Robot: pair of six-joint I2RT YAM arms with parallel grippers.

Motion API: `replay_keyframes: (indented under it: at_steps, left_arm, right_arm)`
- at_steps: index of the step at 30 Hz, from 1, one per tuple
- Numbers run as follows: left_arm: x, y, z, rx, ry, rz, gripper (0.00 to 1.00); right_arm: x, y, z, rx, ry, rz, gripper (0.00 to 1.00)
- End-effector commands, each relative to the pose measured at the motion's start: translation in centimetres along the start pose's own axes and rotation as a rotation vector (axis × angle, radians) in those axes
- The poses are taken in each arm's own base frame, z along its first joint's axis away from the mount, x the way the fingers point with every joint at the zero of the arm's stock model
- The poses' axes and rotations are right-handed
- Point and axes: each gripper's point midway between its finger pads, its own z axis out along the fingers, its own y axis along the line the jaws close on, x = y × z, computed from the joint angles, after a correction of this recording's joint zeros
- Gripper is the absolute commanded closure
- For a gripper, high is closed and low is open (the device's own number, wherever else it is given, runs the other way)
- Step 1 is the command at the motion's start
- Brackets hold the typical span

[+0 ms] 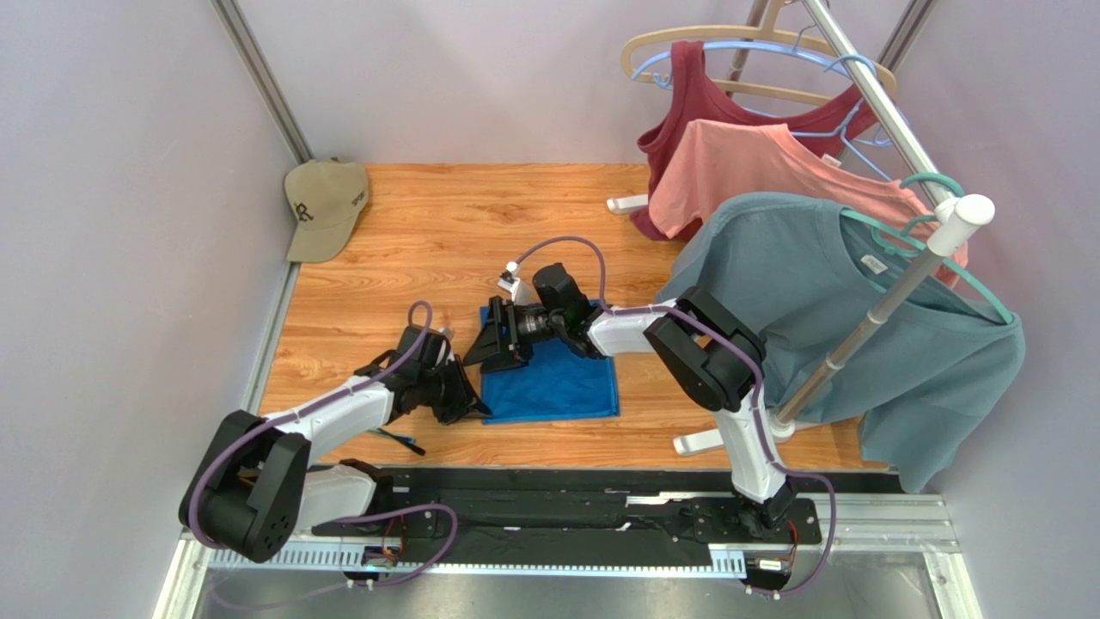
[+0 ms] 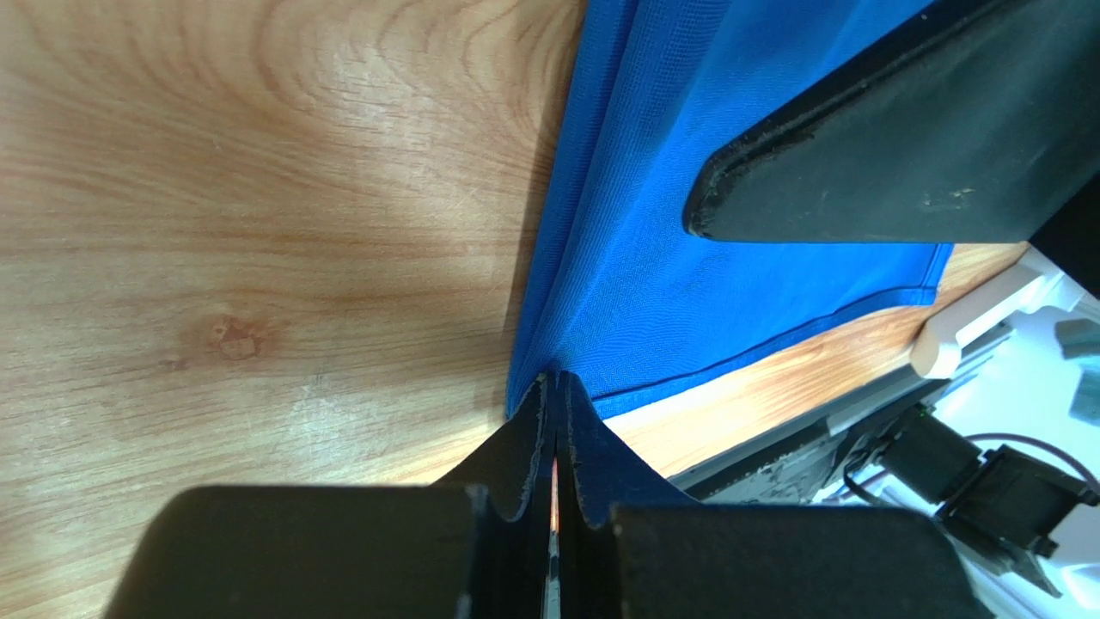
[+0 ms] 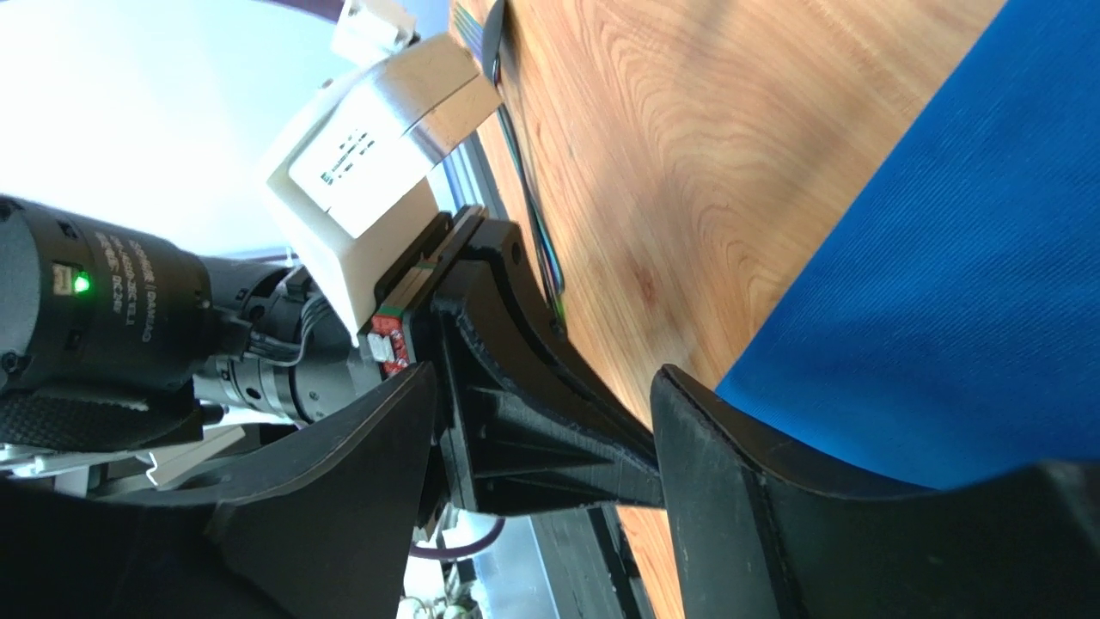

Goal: Fold the napkin into a case and place the utensils inside
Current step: Smooth out the square-folded napkin at the center of the board.

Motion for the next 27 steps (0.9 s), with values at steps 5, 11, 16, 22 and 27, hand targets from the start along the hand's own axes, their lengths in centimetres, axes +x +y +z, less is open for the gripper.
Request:
replay_keyframes:
  at_steps: [5,11,16,22,27]
  left_arm:
    - [0.6,2.4,0.3,-0.073,-0.024,0.045,1.00]
    - [0.6,2.3,0.1,-0.070,-0.032,0.043,1.00]
    - [0.4,2.1,0.0,-0.072,-0.032,0.044,1.00]
    - [0.4,2.2,0.0,-0.070,-0.038,0.039,1.00]
    - [0.6,2.3,0.1,-0.069,-0.031,0.038,1.00]
  right_arm:
    - [-0.3,-0.5,1.4,-0.016,-0.062,0.004,0.42]
    - [1.0,-1.9,1.9,0.013,-0.044,0.018,0.45]
    - [1.3,-3.4,1.2,0.021,-0.073,0.073,0.46]
    - [1.5,-4.2,0.5,0.014,-0.057,0.084,0.47]
    - [2.0,-5.4,0.4,0.060,-0.049,0.059,0.48]
